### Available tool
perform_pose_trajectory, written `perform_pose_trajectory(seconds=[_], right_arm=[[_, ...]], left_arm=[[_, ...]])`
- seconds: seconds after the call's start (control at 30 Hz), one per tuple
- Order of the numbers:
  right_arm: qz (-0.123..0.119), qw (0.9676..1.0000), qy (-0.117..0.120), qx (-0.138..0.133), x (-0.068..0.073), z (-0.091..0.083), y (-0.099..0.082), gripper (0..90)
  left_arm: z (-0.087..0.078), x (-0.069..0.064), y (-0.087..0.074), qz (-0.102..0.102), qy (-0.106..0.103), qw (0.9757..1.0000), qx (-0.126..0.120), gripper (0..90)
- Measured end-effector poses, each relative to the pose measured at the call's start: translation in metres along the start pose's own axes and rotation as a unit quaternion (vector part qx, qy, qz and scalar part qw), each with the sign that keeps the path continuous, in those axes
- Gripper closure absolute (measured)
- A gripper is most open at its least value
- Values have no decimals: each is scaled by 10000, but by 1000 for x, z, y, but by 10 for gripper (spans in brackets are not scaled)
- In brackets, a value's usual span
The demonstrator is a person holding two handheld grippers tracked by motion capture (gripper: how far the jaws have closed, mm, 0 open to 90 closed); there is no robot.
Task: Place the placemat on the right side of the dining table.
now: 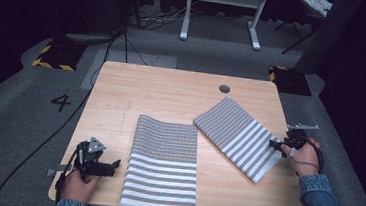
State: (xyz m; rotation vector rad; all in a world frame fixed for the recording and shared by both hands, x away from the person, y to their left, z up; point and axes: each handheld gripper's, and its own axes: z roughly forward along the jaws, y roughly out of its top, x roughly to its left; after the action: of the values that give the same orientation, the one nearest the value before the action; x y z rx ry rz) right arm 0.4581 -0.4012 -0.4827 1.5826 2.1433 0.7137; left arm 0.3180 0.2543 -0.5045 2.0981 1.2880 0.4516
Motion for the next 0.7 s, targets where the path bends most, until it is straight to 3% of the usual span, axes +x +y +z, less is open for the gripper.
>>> perform_pose_trajectory(seconds=[0.03,0.1,0.2,0.3,0.33,0.37,0.4,0.47,0.53,0.57,0.63,0.7], right_arm=[[0,10000,0,0,0,0,0,289],[219,9997,-52,-72,-3,2,-4,205],[234,9996,-91,-140,-6,4,-6,143],[280,9993,-142,-188,-6,4,-7,153],[253,9995,-113,-146,-3,2,-5,236],[253,9995,-113,-146,-3,2,-5,236],[170,9998,-57,-81,0,0,-3,334],[135,9999,-12,-59,1,0,-2,385],[-15,10000,79,-20,5,-2,1,555],[-15,10000,79,-20,5,-2,1,555],[-384,9992,-85,-69,13,-2,4,700],[-451,9989,-144,-67,16,-3,5,750]], left_arm=[[0,0,0,0,0,10000,0,37],[0,0,0,-1,0,10000,11,37],[0,0,0,7,1,10000,4,37],[0,0,0,2,1,10000,12,37],[0,0,0,2,2,10000,1,37],[0,0,0,2,2,10000,1,37],[0,0,0,-3,1,10000,10,37],[0,0,0,8,2,10000,5,37],[0,0,0,5,0,10000,4,37],[0,0,0,5,0,10000,4,37],[0,0,0,5,-16,10000,13,37],[0,0,0,4,-17,10000,29,37]])
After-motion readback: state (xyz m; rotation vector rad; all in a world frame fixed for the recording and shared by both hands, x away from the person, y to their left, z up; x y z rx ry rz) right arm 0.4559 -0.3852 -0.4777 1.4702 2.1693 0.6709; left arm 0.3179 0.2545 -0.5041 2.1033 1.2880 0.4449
